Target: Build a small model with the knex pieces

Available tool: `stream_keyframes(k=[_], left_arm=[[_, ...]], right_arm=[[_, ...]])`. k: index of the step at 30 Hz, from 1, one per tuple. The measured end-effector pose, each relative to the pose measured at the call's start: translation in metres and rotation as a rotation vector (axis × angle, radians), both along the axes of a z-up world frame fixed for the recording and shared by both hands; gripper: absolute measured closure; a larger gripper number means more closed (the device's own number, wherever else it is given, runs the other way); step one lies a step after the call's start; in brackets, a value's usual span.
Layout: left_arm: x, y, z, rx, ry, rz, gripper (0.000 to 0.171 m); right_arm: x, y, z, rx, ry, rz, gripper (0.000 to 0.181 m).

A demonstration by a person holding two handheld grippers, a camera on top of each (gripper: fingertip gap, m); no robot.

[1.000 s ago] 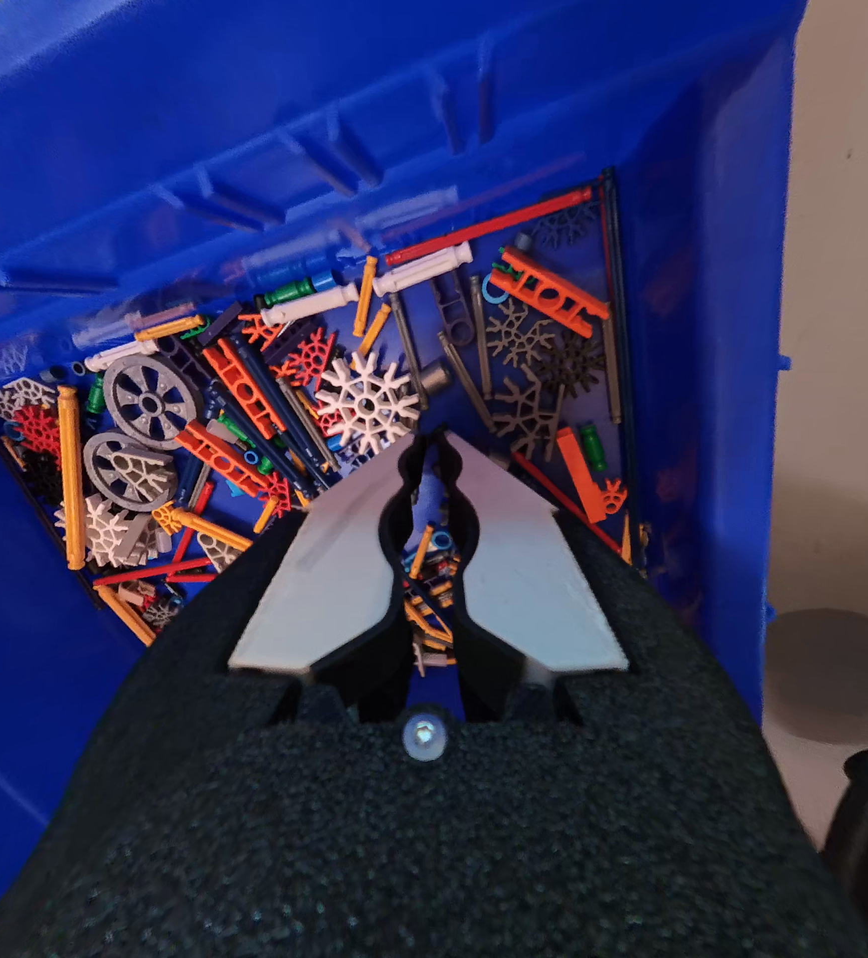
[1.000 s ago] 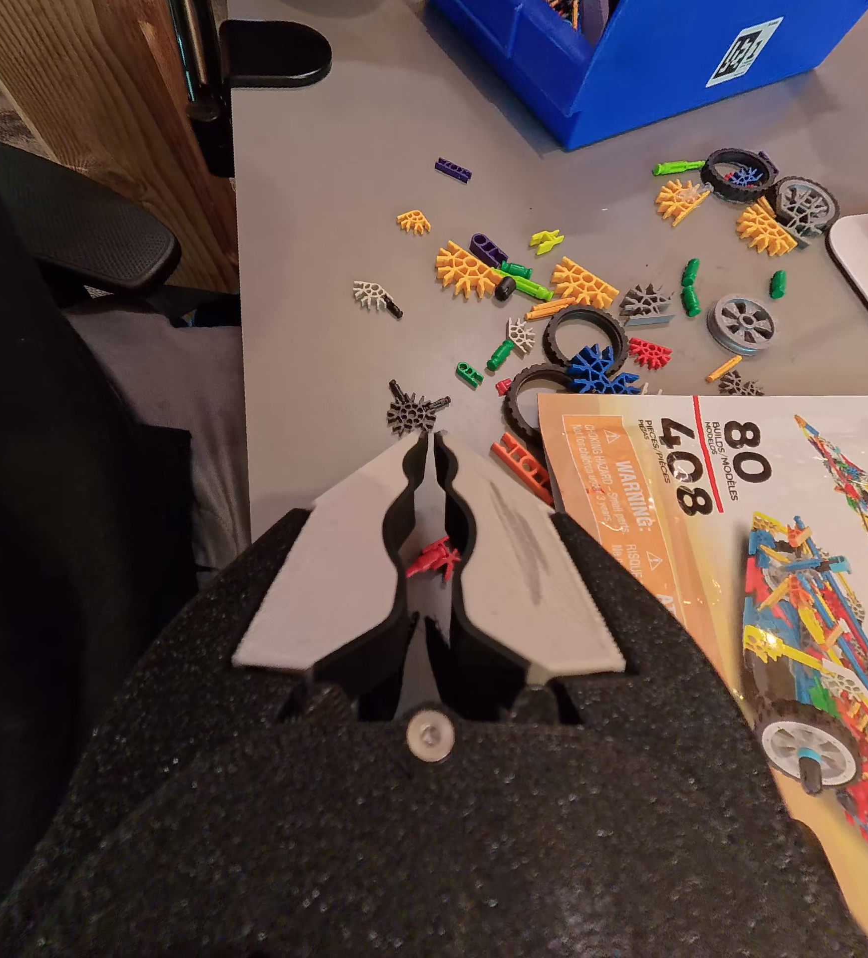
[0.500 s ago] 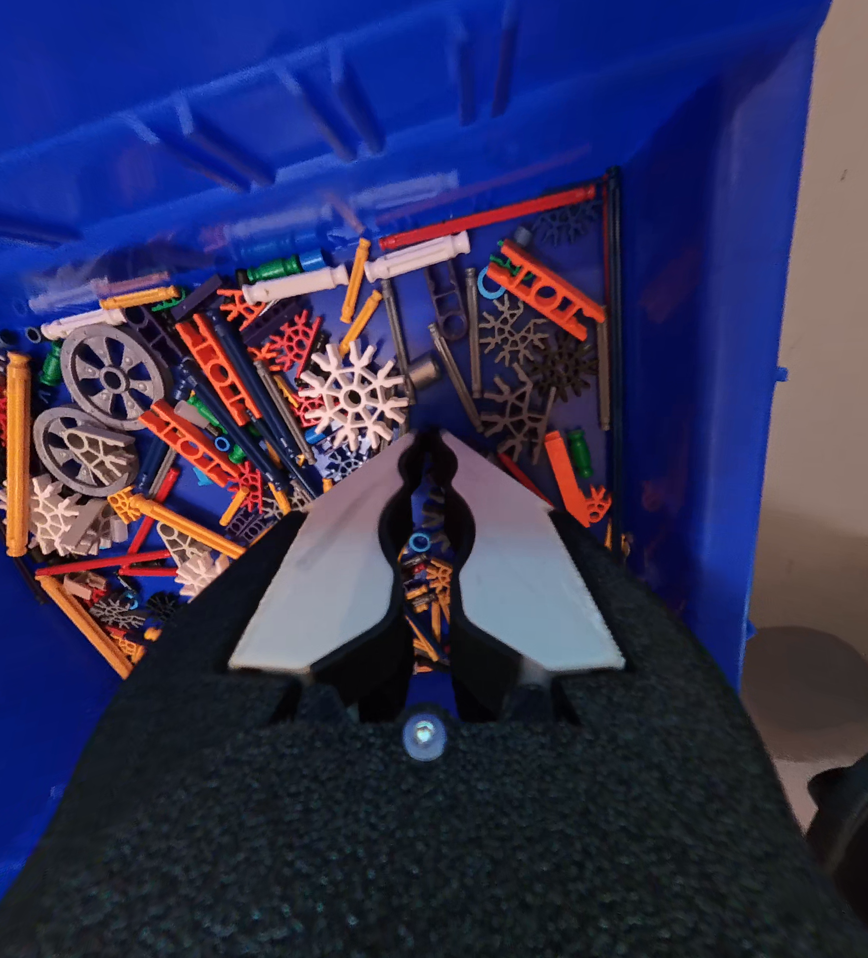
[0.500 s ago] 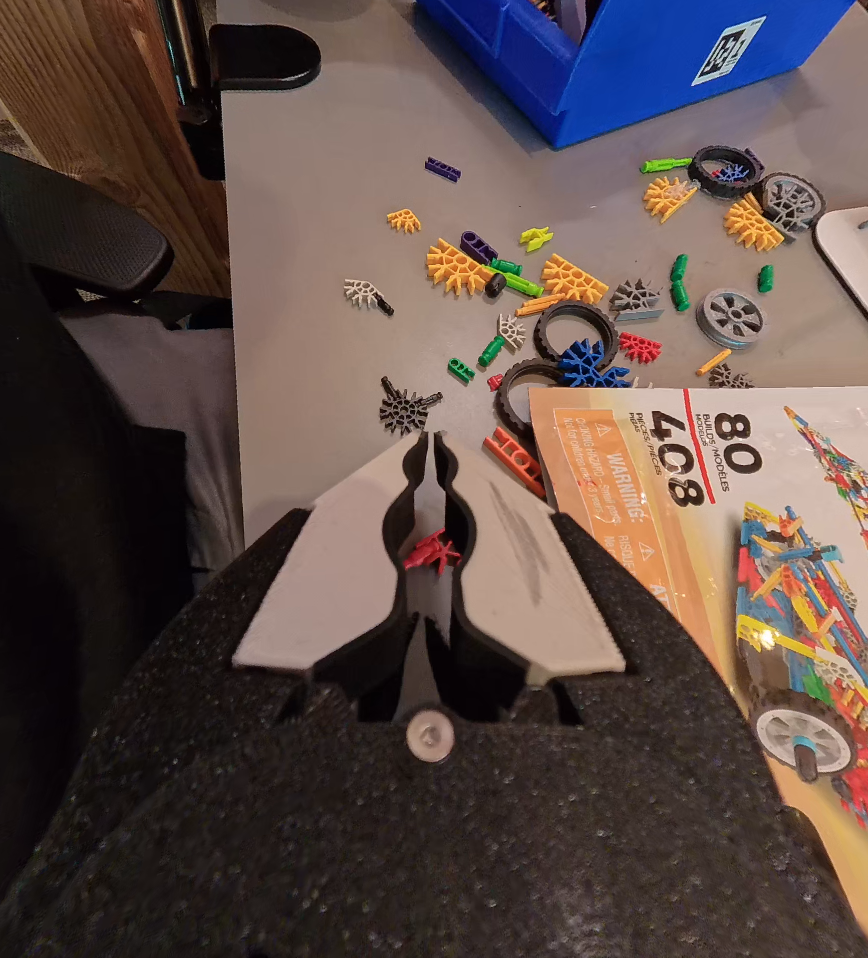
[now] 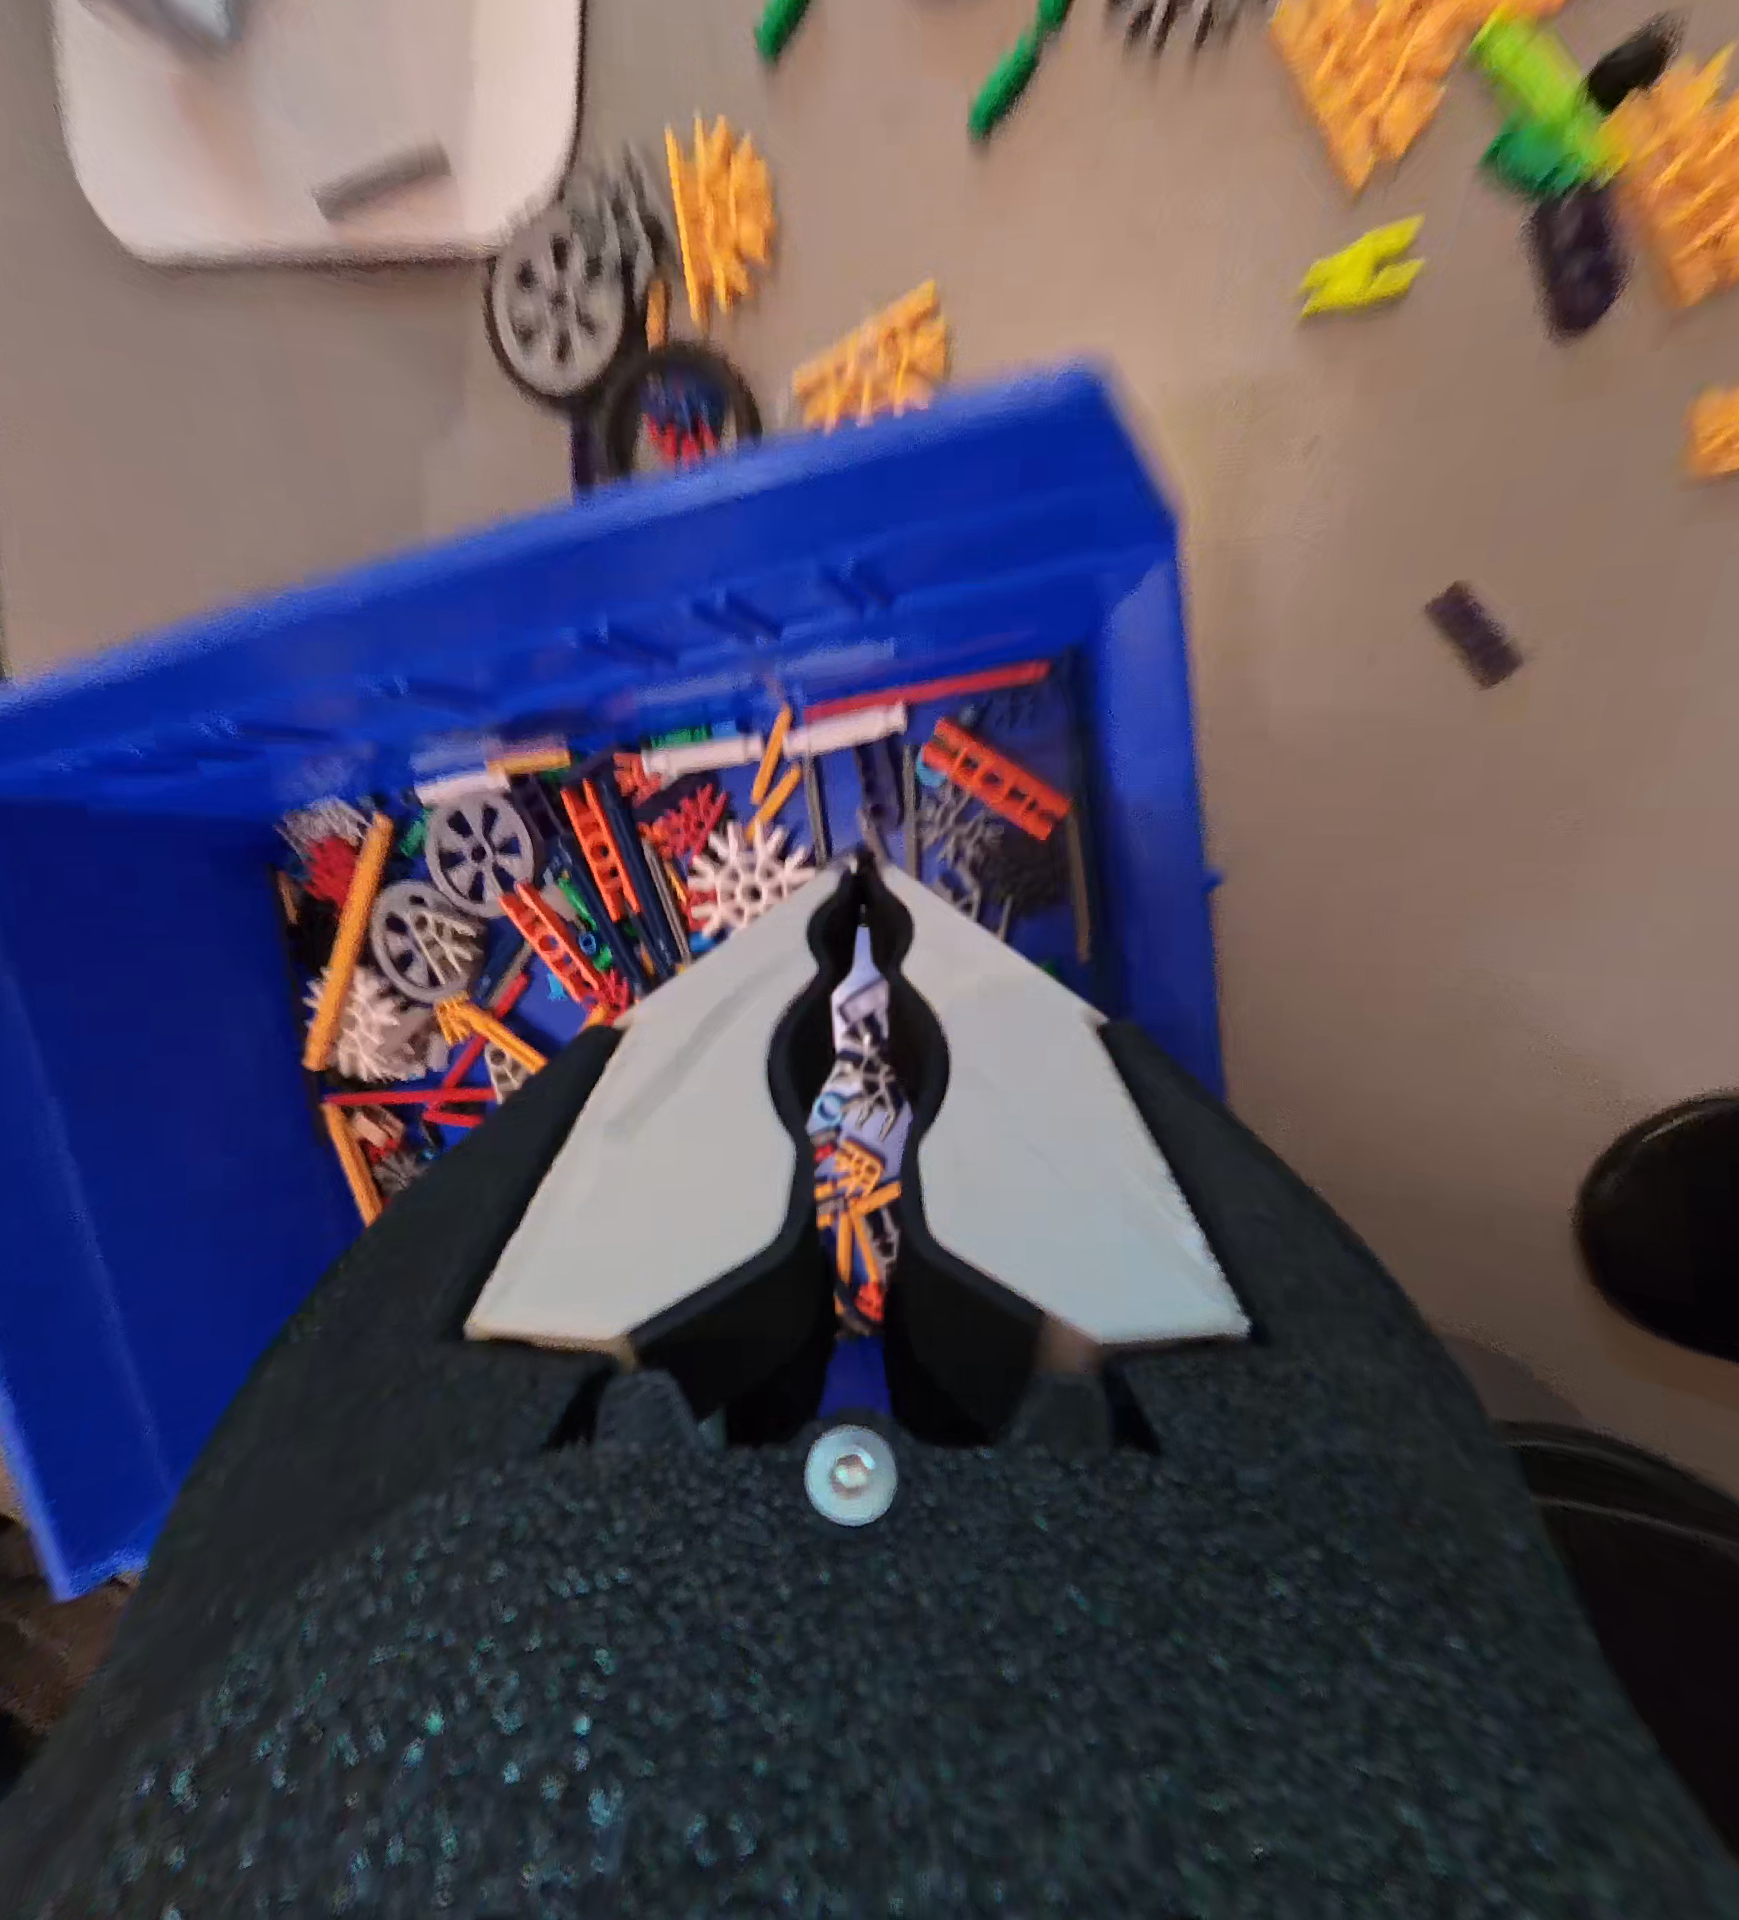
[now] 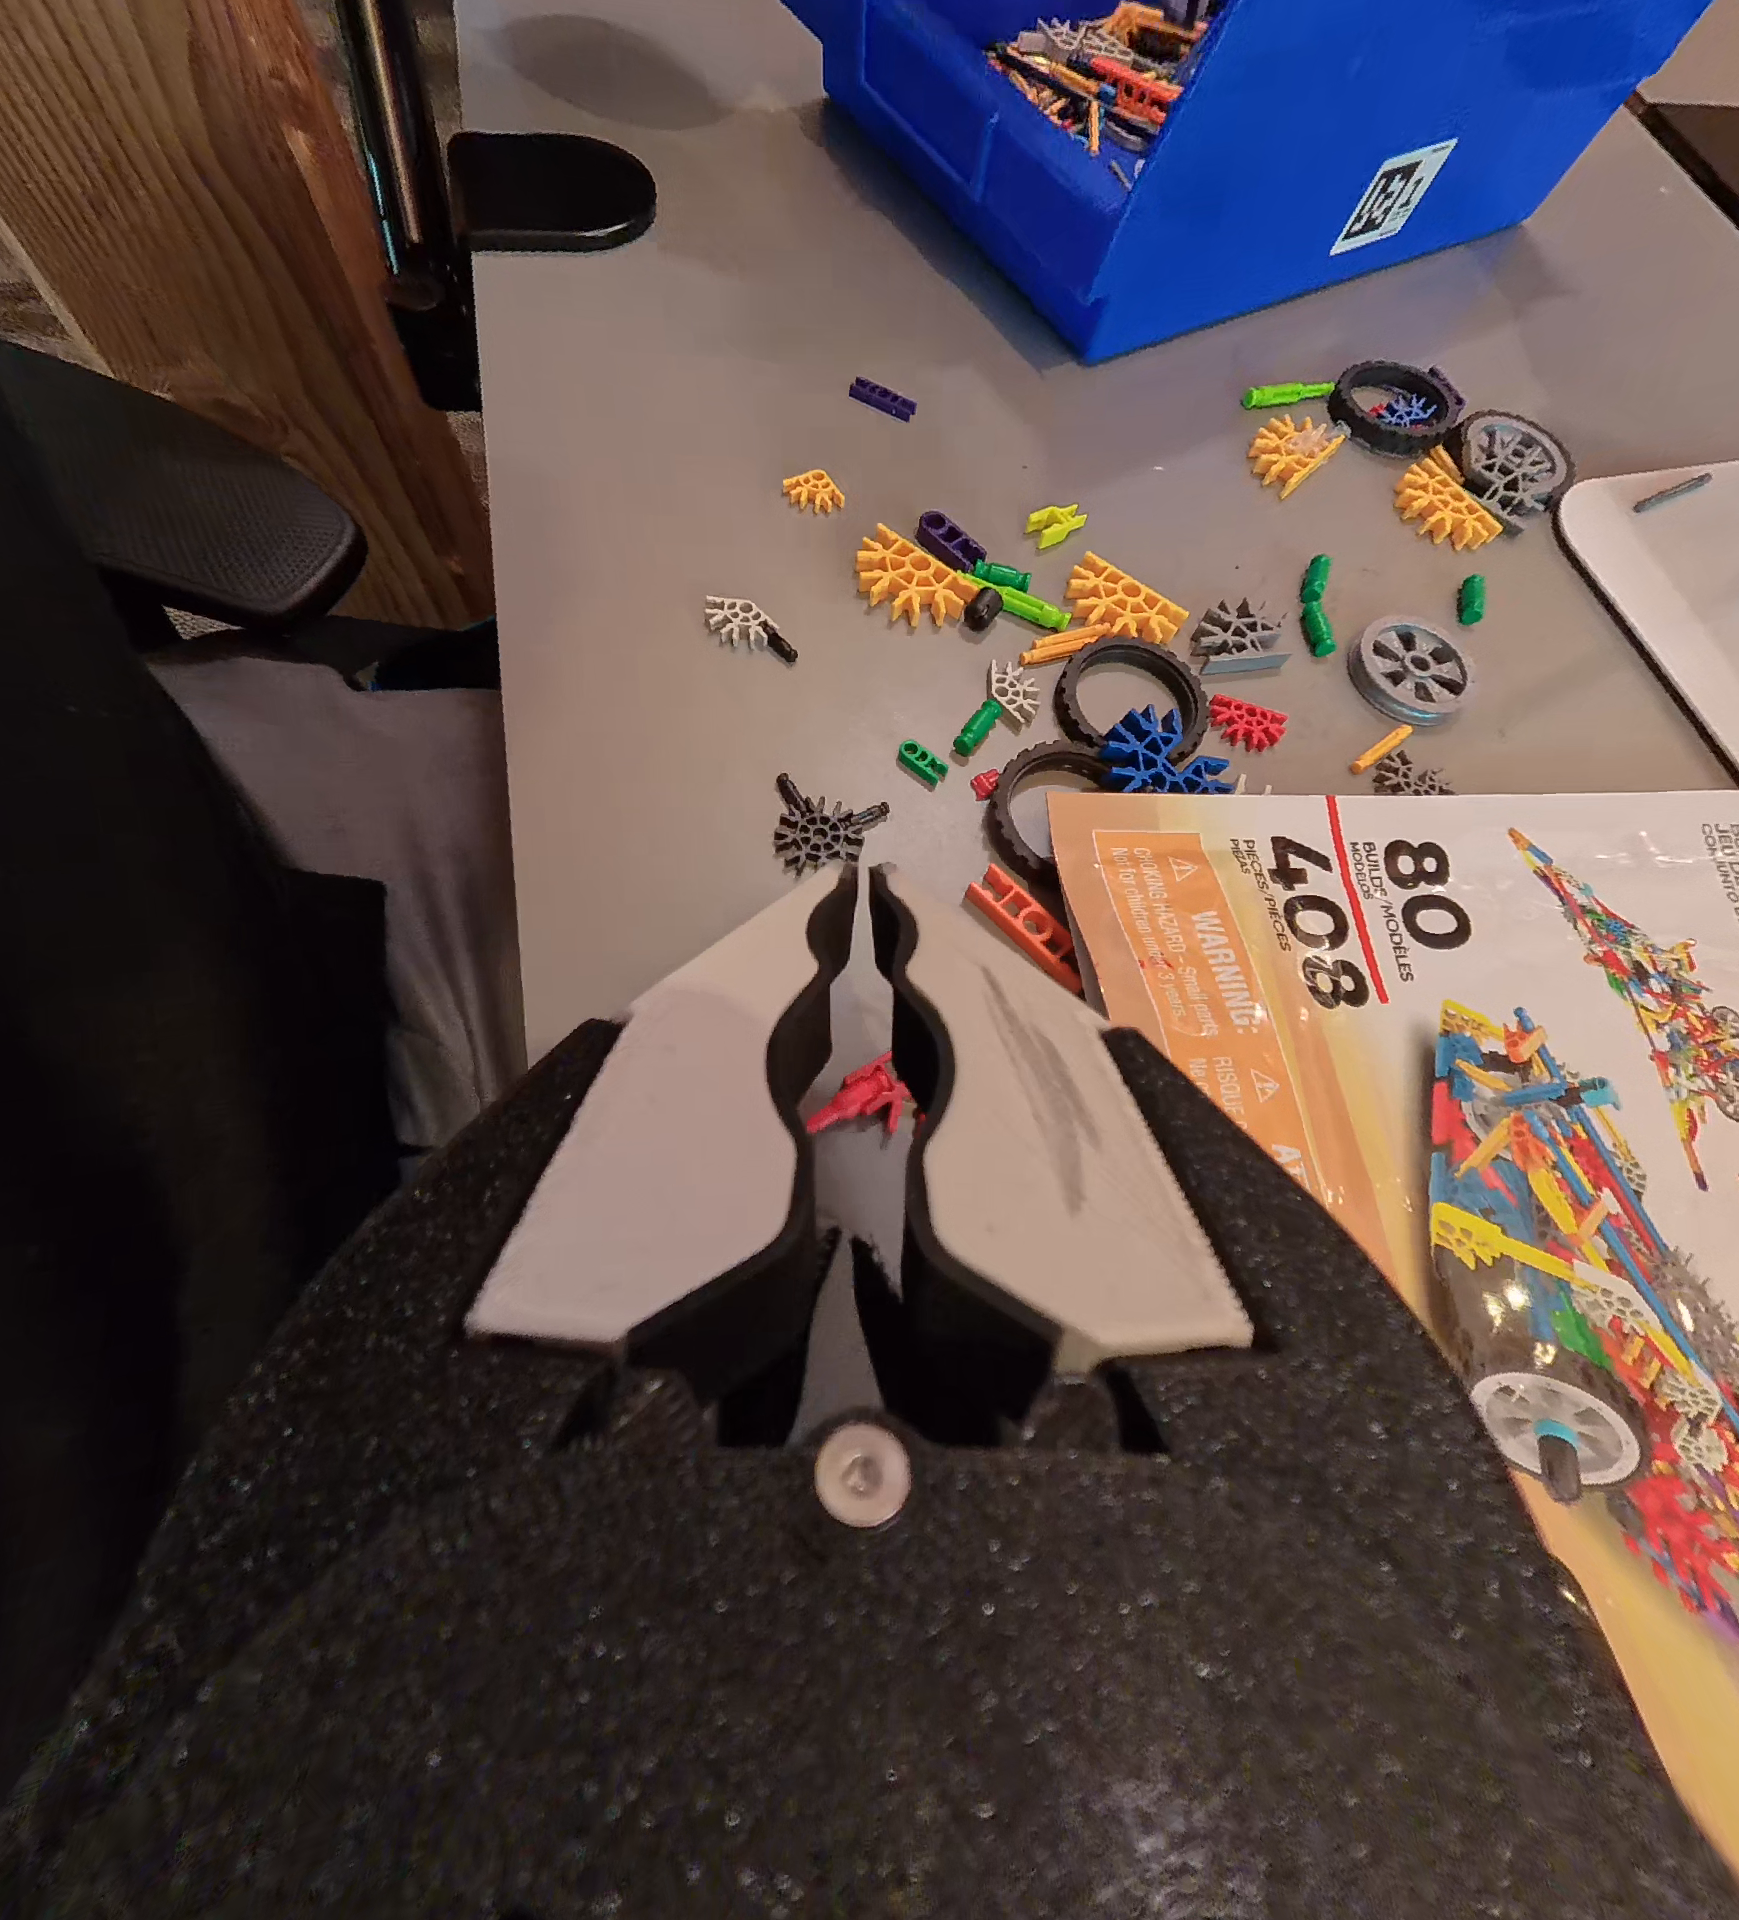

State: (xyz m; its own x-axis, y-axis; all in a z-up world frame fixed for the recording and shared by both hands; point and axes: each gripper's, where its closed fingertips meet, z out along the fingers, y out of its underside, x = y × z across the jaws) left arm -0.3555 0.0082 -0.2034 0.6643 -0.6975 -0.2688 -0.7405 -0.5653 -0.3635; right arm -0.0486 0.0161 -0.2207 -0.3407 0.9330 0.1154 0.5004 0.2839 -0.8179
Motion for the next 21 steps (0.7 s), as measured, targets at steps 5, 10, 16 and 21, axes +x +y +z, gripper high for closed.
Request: stream_keyframes(k=[5,10,16,21], left_arm=[[0.085,-0.002,0.037,0.139,-0.048,-0.101,0.171],[0.180,-0.003,0.017,0.177,-0.108,-0.216,0.171],[0.244,-0.009,-0.024,0.140,-0.230,-0.283,0.171],[0.262,-0.012,-0.038,0.111,-0.297,-0.280,0.171]], right_arm=[[0.001,-0.007,0.003,0.007,0.012,0.007,0.180],[0.001,-0.014,0.005,0.028,0.019,0.002,0.180],[0.001,-0.021,0.001,0.063,0.006,0.005,0.180],[-0.002,-0.019,-0.006,0.077,-0.009,0.003,0.180]])
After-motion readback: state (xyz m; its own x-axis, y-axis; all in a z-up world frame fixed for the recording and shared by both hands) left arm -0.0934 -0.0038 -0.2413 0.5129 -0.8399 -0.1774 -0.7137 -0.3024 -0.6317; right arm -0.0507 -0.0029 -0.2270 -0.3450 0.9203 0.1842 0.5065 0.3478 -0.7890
